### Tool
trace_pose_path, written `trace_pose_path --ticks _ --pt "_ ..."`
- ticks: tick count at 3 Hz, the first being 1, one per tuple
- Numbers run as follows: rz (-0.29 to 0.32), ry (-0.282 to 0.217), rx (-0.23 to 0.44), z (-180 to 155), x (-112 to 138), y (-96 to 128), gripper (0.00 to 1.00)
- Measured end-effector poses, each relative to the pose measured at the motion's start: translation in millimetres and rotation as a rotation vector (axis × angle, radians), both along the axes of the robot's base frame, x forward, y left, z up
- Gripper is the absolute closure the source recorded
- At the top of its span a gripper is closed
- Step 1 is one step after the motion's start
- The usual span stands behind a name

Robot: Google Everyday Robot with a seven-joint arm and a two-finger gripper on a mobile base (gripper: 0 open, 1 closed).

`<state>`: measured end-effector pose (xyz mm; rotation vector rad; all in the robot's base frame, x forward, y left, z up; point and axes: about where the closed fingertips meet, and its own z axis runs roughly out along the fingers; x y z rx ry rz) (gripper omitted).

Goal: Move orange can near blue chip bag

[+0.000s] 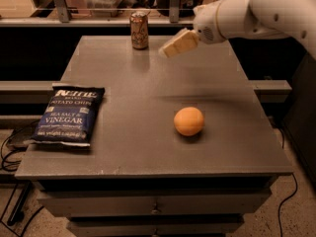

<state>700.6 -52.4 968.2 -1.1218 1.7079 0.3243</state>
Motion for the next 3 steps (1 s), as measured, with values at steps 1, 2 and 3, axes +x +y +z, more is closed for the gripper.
trace_pose_path --ticks 1,2,3 --pt "-0.029 0.019 0.048 -11 33 17 0.0" --pt "-0.015 0.046 0.102 -20 66 38 0.0" --pt "-0.016 0.049 0.103 -21 66 39 0.0"
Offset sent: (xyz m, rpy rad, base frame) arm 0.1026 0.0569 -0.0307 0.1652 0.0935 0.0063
